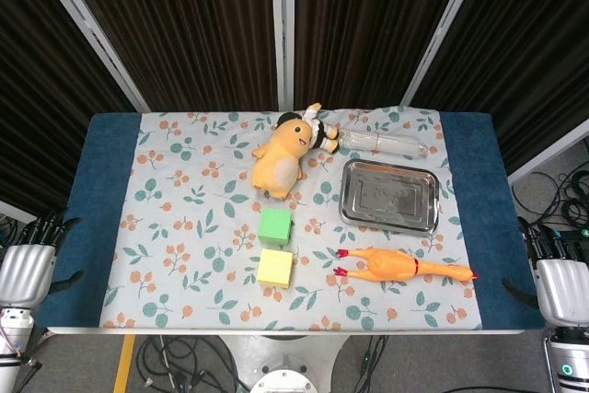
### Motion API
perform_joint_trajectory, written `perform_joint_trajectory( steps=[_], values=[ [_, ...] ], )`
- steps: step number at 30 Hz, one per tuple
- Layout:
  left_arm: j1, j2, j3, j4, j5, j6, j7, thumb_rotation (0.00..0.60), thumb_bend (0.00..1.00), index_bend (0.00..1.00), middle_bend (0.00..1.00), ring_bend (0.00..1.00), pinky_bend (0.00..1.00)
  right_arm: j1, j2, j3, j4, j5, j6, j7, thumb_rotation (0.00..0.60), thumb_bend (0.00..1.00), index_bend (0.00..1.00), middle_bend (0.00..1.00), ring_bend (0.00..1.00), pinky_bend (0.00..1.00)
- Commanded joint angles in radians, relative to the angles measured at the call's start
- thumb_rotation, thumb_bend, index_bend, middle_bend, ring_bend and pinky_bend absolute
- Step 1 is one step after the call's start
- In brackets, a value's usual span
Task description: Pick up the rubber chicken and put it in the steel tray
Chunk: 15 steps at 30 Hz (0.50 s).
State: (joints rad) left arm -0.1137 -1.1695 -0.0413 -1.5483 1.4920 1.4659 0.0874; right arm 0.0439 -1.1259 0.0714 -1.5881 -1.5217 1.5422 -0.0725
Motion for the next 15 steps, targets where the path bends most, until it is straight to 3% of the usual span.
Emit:
perform_joint_trajectory(
  steps=[1,10,15],
  values=[
    [0.006,-0.015,-0.003,0.01,0.01,0.022,0.007,0.6,0.02,0.24,0.18,0.08,0.18,0.0,0.0,0.0,0.002,-0.002,0.002,0.005,0.6,0.05,0.04,0.21,0.12,0.22],
    [0.014,-0.01,-0.003,-0.013,-0.002,0.027,0.026,0.6,0.02,0.24,0.18,0.08,0.18,0.008,0.007,-0.013,-0.001,-0.012,-0.025,0.025,0.6,0.05,0.04,0.23,0.13,0.24],
    [0.019,-0.01,0.003,-0.02,-0.006,0.023,0.021,0.6,0.02,0.24,0.18,0.08,0.18,0.056,-0.011,-0.035,-0.004,-0.025,-0.127,0.0,0.6,0.08,0.1,0.31,0.18,0.31]
  ],
)
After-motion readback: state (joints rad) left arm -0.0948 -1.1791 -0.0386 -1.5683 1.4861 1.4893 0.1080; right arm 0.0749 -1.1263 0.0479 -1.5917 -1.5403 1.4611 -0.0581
